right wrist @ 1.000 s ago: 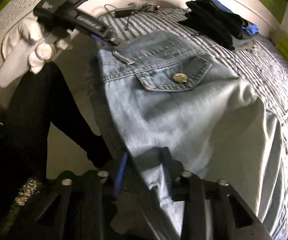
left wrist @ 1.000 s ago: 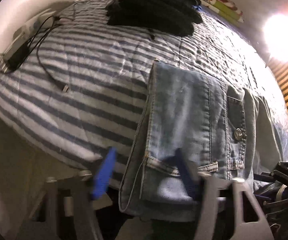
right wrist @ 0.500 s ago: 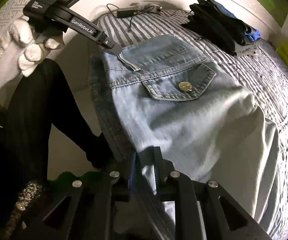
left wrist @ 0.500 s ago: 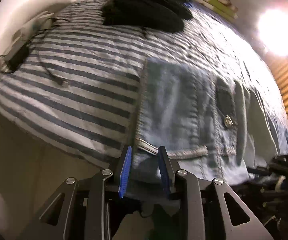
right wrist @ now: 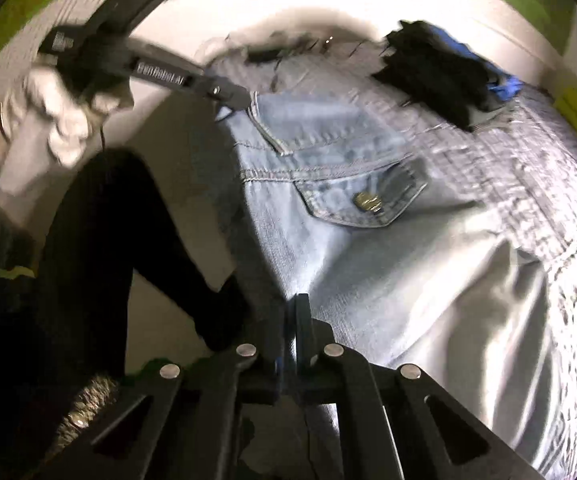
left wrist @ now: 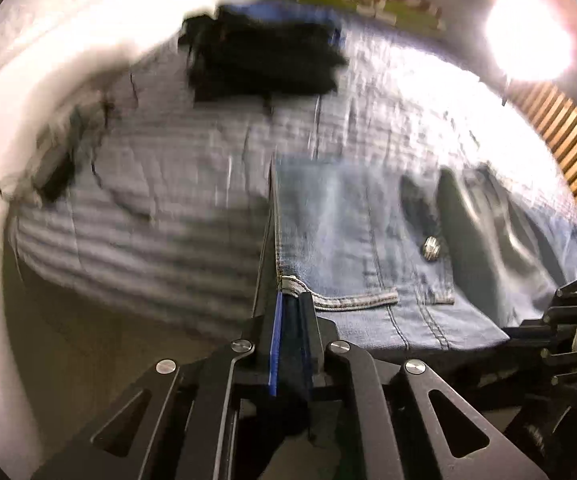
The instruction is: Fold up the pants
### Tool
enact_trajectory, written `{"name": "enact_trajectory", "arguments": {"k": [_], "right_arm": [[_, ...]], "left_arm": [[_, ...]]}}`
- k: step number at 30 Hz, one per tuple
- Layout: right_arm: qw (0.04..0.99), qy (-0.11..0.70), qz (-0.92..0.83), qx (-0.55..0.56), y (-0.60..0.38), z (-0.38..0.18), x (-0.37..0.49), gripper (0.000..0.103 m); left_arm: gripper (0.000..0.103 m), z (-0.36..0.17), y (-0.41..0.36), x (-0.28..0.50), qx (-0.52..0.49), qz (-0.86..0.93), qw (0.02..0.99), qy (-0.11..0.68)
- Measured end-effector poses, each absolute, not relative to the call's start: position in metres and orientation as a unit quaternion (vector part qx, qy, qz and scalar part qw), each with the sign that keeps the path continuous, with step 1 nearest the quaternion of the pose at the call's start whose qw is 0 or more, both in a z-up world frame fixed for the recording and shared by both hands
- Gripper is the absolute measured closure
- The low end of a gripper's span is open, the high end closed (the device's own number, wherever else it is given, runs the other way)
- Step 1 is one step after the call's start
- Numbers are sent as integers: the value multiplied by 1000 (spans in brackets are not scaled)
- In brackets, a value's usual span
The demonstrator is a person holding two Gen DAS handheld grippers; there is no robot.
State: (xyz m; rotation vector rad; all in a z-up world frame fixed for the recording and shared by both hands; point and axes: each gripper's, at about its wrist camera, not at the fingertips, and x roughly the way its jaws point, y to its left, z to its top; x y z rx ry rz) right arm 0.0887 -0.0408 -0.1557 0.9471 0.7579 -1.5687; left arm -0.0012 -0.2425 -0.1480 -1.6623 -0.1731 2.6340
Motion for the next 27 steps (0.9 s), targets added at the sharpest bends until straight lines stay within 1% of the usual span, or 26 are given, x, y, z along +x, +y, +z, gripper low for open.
{"name": "enact_trajectory", "arguments": {"k": [1, 2, 4, 5, 6, 7, 8, 10, 11, 12, 13, 17, 20, 21, 22, 23, 24, 25, 26, 27], "right_arm": [[540, 341, -658, 400, -46, -171, 96, 99], [532, 353, -654, 404, -49, -183, 99, 98], [530, 354, -645, 421, -52, -192, 95, 97], [533, 350, -643, 424, -52, -192, 94, 97], [536, 348, -641, 425, -51, -190, 93, 96], [540, 346, -637, 429, -51, -188, 92, 96], [542, 346, -633, 431, -50, -187, 92, 96], [541, 352, -630, 432, -50, -191, 92, 96], [540, 357, -627, 433, -50, -195, 94, 96], [540, 358, -626, 434, -51, -197, 96, 96], [541, 357, -624, 437, -51, -200, 97, 96], [554, 335, -604, 465, -45, -203, 100, 95], [562, 298, -602, 483, -25, -187, 88, 95], [565, 274, -605, 489, -13, -176, 77, 92], [566, 249, -612, 493, 0, -163, 64, 90], [561, 219, -627, 494, 16, -147, 45, 83], [555, 196, -641, 492, 30, -135, 25, 74], [544, 175, -658, 490, 45, -125, 4, 69], [523, 152, -683, 487, 61, -113, -22, 64], [502, 129, -702, 489, 72, -107, -48, 64]], "left_arm": [[92, -158, -244, -1, -545, 836, 12, -60], [88, -166, -248, -1, -558, 827, 8, -72], [81, -174, -258, 0, -568, 814, 0, -123], [67, -173, -262, 2, -561, 816, -5, -138], [50, -170, -266, 4, -552, 821, -13, -146], [44, -167, -269, 4, -543, 826, -21, -148], [42, -165, -272, 2, -537, 829, -27, -152], [42, -160, -274, -12, -530, 832, -25, -162], [39, -158, -274, -22, -525, 836, -22, -160], [32, -158, -272, -32, -522, 838, -18, -157], [28, -159, -271, -49, -521, 840, -16, -152], [27, -173, -259, -110, -533, 837, -4, -125], [19, -193, -255, -144, -555, 821, 19, -133], [16, -199, -253, -150, -559, 818, 25, -130], [16, -203, -250, -155, -559, 819, 27, -127], [16, -204, -249, -156, -555, 822, 30, -126], [19, -204, -247, -157, -552, 824, 32, -124], [24, -204, -244, -157, -546, 829, 41, -115], [37, -203, -241, -156, -542, 832, 50, -109], [43, -202, -238, -155, -538, 835, 47, -101]]}}
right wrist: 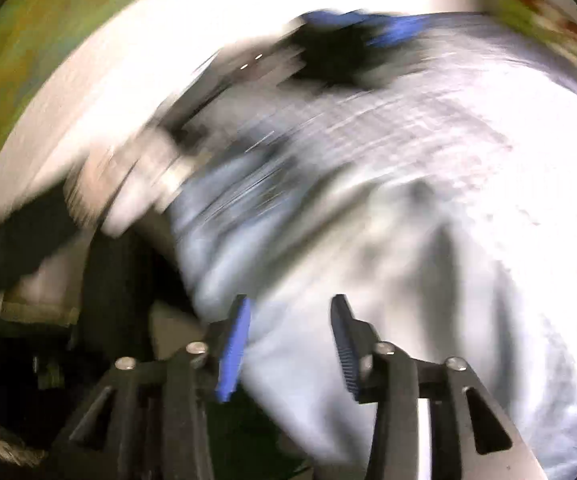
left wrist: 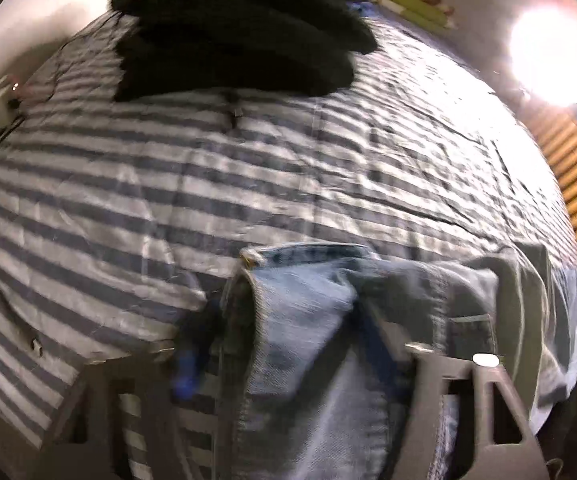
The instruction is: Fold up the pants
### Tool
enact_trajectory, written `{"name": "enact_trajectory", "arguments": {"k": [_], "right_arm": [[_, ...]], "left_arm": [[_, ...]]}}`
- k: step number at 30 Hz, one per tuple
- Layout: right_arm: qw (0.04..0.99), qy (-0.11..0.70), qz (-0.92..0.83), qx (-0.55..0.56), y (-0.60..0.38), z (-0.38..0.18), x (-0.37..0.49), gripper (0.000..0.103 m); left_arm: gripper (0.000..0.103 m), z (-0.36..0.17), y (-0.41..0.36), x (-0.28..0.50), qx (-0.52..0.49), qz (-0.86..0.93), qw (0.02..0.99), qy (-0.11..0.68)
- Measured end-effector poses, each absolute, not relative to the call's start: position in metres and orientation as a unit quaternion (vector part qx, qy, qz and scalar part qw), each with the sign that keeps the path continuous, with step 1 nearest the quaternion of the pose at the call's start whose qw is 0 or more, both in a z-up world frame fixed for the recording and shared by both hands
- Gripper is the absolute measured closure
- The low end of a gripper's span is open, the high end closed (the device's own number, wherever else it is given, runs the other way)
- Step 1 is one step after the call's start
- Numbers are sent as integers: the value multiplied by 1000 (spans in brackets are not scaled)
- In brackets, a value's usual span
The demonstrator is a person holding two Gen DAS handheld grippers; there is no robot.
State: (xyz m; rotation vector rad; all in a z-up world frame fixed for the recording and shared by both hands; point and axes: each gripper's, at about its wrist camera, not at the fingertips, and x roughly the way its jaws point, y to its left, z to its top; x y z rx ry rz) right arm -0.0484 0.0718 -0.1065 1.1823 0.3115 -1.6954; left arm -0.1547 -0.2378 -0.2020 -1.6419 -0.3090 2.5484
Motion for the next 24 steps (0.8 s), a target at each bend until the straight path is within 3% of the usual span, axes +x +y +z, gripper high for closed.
{"name": "enact_trajectory", "arguments": {"k": [4, 6, 9, 12, 15, 18, 21, 22, 23, 24], "right_arm": [[451, 28, -719, 529, 101, -111, -145, 64], [443, 16, -713, 543, 92, -122, -171, 64], [469, 53, -693, 545, 66, -137, -185, 62], [503, 85, -644, 570, 45, -163, -192, 53], [501, 116, -622, 591, 31, -187, -194, 51], [530, 108, -589, 600, 29, -201, -190, 42], [548, 105, -584, 590, 29, -205, -181, 41], [550, 94, -582, 591, 28, -206, -181, 43], [546, 88, -585, 593, 28, -208, -179, 61], [543, 94, -584, 597, 23, -211, -177, 87]], "left_arm": [[66, -186, -226, -142, -518, 852, 22, -75], [81, -175, -230, -134, -507, 858, 19, -81], [86, -160, -243, -109, -485, 870, 10, -91], [87, -164, -243, -105, -491, 868, 5, -81], [88, -158, -242, -104, -479, 874, 2, -83], [89, -140, -242, -97, -454, 887, 2, -82], [89, -120, -242, -84, -427, 901, 1, -79], [89, -117, -243, -81, -423, 902, 1, -82], [89, -116, -243, -79, -422, 903, 0, -81], [90, -116, -245, -78, -422, 903, -2, -81]]}}
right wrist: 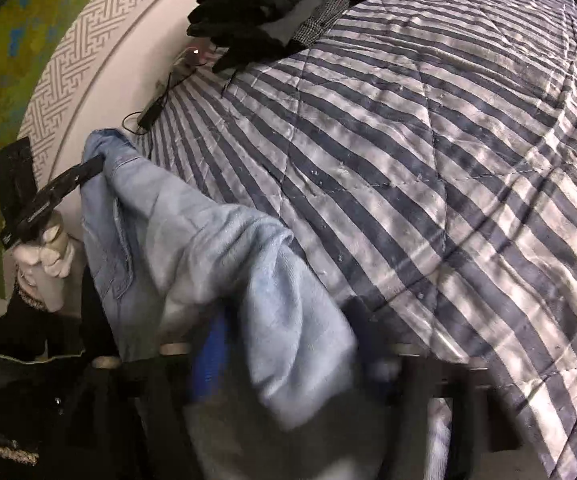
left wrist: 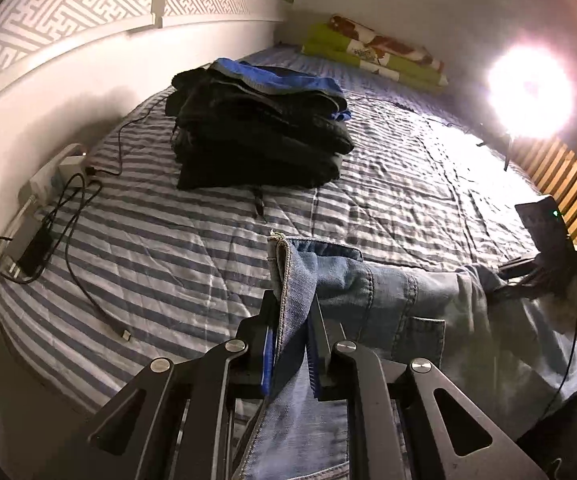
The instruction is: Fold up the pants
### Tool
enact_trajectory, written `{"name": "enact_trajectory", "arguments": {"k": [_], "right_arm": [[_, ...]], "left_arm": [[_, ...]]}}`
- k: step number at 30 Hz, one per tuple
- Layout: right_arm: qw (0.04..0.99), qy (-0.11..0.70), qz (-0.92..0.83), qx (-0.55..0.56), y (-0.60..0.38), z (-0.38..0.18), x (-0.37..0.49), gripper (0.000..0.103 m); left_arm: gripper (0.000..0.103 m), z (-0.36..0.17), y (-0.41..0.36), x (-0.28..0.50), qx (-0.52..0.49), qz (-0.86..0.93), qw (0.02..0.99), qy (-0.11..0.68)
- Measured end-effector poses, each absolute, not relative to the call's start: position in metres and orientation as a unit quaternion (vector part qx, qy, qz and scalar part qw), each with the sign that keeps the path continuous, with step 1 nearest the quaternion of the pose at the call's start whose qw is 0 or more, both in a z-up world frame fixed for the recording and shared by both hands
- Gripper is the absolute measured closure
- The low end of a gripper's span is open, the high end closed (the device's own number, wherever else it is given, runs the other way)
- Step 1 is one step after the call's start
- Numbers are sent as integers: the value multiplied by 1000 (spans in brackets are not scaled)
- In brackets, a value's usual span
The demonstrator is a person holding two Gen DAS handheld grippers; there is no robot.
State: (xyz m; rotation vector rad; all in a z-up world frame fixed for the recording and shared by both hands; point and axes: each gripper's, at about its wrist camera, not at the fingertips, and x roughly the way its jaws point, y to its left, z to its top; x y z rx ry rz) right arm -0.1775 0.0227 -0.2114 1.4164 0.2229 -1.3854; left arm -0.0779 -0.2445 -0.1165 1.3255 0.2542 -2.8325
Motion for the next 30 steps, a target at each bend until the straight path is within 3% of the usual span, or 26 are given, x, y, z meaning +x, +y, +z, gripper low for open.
{"name": "enact_trajectory", "arguments": {"k": [4, 13, 16, 17, 19, 22, 25, 27, 28, 30], "right_arm": [[521, 140, -621, 569, 14, -196, -156, 93], [485, 141, -705, 497, -39, -138, -165, 95], [481, 157, -698, 506, -75, -153, -173, 83], [451, 192, -708, 509, -83, -158, -174, 77], [417, 216, -722, 508, -81, -156, -174, 76], [401, 201, -758, 474, -43, -123, -163, 76], [439, 196, -748, 459, -17, -102, -122, 76], [471, 205, -721, 465, -9, -109, -82, 76], [483, 212, -708, 470, -8, -118, -64, 76], [500, 241, -682, 476, -14, -146, -28, 76]], "left_arm": [[90, -110, -255, -80, 420, -901, -4, 109], [94, -72, -318, -96, 381, -918, 42, 102], [92, -91, -335, -117, 417, -905, 56, 71], [87, -102, -339, -125, 448, -890, 36, 74], [84, -112, -347, -128, 470, -879, 69, 48], [70, -102, -368, -114, 452, -884, 108, 53], [65, -94, -373, -92, 450, -886, 88, 73], [47, -100, -366, -78, 463, -880, 84, 68], [42, -108, -365, -71, 476, -872, 79, 78], [41, -130, -364, -56, 501, -855, 68, 116]]}}
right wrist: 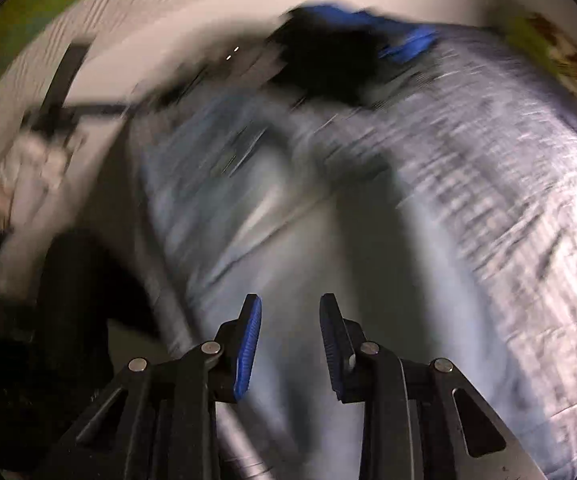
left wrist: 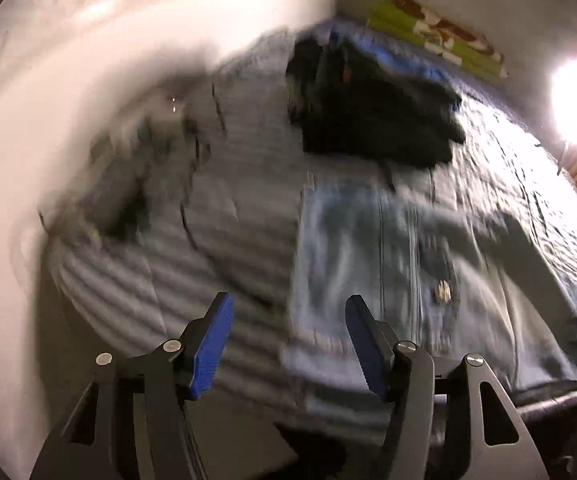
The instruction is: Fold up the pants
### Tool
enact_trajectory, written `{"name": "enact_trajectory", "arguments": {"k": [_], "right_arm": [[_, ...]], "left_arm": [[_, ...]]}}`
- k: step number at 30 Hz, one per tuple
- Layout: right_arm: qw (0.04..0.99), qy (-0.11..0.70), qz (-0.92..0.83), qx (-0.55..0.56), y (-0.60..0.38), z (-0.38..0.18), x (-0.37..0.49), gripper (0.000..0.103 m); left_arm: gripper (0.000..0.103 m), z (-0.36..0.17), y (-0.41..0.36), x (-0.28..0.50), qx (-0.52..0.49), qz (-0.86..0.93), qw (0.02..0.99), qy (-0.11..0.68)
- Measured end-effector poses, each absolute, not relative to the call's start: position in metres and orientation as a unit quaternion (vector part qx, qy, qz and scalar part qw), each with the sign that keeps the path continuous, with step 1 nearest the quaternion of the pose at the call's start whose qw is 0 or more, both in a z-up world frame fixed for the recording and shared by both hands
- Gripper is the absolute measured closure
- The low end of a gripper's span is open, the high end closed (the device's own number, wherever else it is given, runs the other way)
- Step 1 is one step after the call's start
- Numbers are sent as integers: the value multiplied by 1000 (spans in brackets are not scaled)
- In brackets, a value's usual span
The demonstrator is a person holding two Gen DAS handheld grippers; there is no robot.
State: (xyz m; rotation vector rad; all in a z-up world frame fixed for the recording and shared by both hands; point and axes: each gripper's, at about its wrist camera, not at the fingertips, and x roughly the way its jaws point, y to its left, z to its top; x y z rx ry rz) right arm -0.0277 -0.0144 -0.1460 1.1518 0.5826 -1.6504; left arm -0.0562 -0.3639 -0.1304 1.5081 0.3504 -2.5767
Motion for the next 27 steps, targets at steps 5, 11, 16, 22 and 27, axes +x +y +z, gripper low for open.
{"name": "enact_trajectory", "arguments": {"k": [5, 11, 16, 22, 27], "right_arm": [[500, 302, -655, 479, -25, -203, 19, 75], [482, 293, -674, 477, -19, -204, 17, 84], [472, 300, -681, 474, -16, -198, 11, 102], [476, 327, -682, 448, -7, -174, 16, 102], [473, 309, -683, 463, 5, -173, 12, 102]], "left_arm": [[41, -169, -364, -50, 524, -836, 73, 145], [95, -183, -380, -62, 513, -829, 82, 206], [97, -162, -377, -49, 495, -842, 71, 202], [97, -141, -367, -31, 486, -845, 47, 218], [97, -148, -357, -22, 501, -844, 53, 185]]}}
